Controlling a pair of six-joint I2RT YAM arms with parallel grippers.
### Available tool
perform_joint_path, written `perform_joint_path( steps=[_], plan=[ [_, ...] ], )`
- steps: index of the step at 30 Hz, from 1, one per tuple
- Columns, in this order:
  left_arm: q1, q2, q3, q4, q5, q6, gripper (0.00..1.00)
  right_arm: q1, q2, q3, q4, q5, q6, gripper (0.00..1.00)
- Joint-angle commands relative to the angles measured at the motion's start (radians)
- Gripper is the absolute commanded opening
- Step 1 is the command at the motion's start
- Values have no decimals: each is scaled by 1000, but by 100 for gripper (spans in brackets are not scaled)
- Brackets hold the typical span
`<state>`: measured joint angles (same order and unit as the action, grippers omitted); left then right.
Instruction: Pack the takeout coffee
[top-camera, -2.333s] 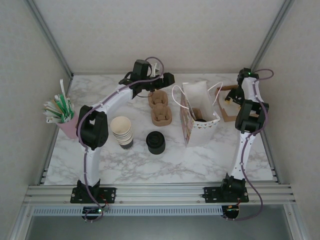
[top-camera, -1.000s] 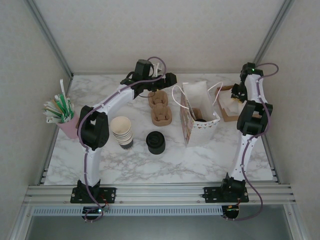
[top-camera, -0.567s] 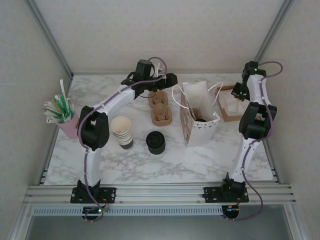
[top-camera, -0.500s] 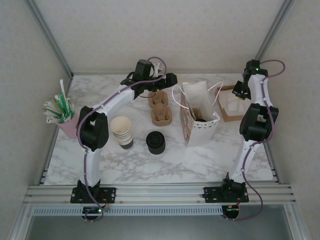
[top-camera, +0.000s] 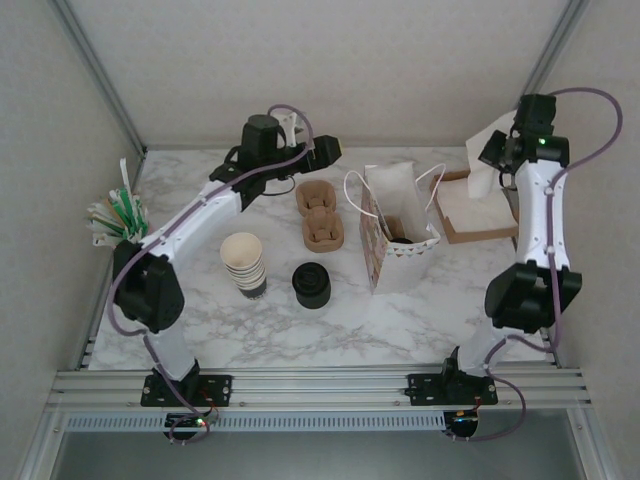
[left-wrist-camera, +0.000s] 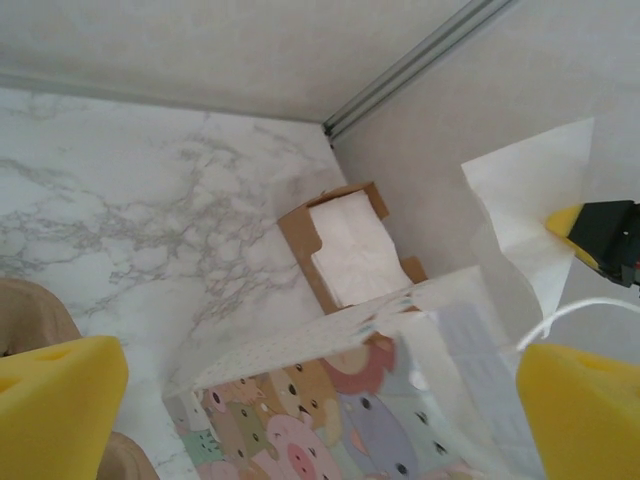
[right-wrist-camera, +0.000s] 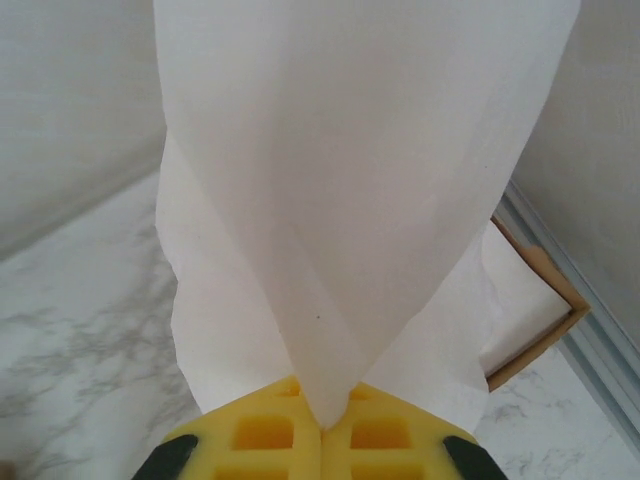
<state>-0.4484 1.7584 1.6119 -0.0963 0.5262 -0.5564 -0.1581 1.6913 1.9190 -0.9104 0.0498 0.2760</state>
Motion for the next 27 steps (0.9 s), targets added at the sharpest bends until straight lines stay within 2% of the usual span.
perform_joint_path(
  steps=[1, 9, 12, 16, 20, 25, 27],
  plan=[
    [-4, -103, -52, 43, -39, -10, 100, 16, -102, -21, 26, -61, 10, 0],
    [-6, -298, -190, 49, -24, -11, 100, 31, -287, -30, 34, -245, 47, 0],
    [-9, -328, -213, 48, 32, -13, 100, 37, -331, -25, 48, -382, 71, 0],
    [-25, -339, -236, 64, 99, -18, 100, 52, -354, -23, 79, -626, 134, 0],
    [-54, -329, -243, 69, 132, -13, 98, 117, -332, -9, 90, -849, 188, 0],
    [-79, -295, -244, 82, 175, -24, 90, 231, -292, 16, -6, -934, 149, 0],
    [-85, -281, -247, 93, 186, -30, 84, 262, -270, 24, -62, -921, 120, 0]
  ],
)
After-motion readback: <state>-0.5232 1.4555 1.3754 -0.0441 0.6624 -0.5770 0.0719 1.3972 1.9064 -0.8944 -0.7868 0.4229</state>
